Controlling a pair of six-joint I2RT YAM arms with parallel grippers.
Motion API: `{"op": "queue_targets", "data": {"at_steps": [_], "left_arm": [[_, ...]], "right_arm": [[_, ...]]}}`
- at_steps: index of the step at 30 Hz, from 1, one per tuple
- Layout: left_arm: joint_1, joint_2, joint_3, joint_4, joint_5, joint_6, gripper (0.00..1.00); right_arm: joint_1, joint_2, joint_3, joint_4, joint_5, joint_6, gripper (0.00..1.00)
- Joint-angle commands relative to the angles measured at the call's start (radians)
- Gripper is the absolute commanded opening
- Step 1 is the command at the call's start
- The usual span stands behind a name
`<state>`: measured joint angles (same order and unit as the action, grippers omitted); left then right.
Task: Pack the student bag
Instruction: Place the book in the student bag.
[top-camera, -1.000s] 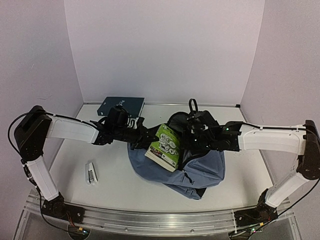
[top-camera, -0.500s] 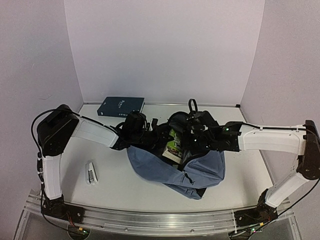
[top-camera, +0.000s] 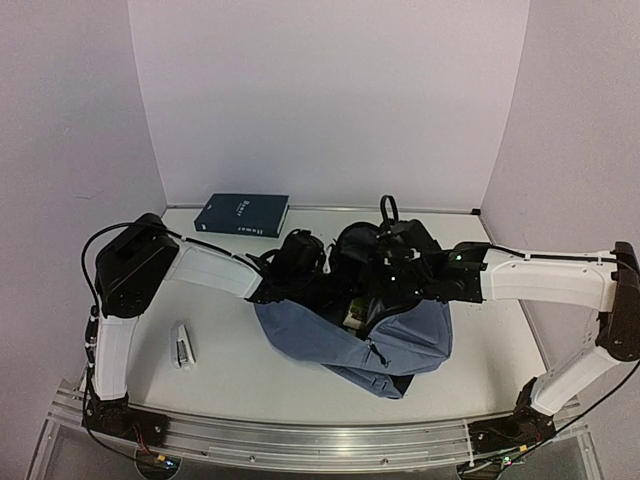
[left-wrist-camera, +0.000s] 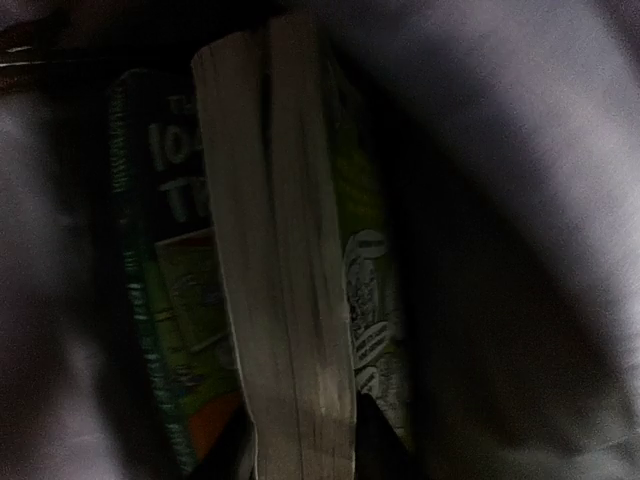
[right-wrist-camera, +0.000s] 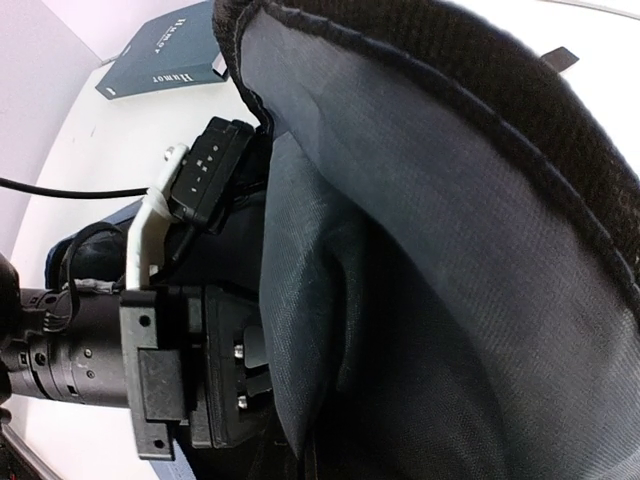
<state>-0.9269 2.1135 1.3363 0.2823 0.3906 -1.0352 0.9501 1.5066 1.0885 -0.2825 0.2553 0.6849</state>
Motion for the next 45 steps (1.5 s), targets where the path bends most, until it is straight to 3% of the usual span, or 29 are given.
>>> {"op": "queue_targets", "data": {"at_steps": [1, 4, 9, 18, 27, 29, 38, 45], "left_arm": [[-0.019, -0.057, 0.020, -0.236, -0.096, 0.176, 0.41], [-0.023, -0.061, 0.011, -0.241, -0.068, 0.194, 0.54], [-0.052, -0.054, 0.016, -0.275, -0.061, 0.208, 0.57], [-0.110, -0.027, 0.072, -0.292, -0.083, 0.197, 0.37], [-0.132, 0.004, 0.121, -0.251, -0.069, 0.203, 0.36], [-0.131, -0.024, 0.099, -0.270, -0.098, 0.214, 0.39], [-0.127, -0.309, -0.028, -0.482, -0.320, 0.334, 0.76], [-0.041, -0.470, -0.043, -0.672, -0.378, 0.437, 0.85]], "right_arm": [[0.011, -0.060, 0.022, 0.078, 0.031, 0.008, 0.00], [0.011, -0.053, 0.027, 0.077, 0.029, 0.005, 0.00], [0.011, -0.048, 0.030, 0.078, 0.025, 0.005, 0.00], [0.011, -0.039, 0.031, 0.078, 0.022, 0.005, 0.00], [0.011, -0.036, 0.024, 0.078, 0.029, 0.007, 0.00], [0.011, -0.040, 0.019, 0.077, 0.035, 0.008, 0.00], [0.011, -0.057, 0.001, 0.077, 0.056, 0.013, 0.00], [0.012, -0.059, -0.001, 0.077, 0.058, 0.005, 0.00]]}}
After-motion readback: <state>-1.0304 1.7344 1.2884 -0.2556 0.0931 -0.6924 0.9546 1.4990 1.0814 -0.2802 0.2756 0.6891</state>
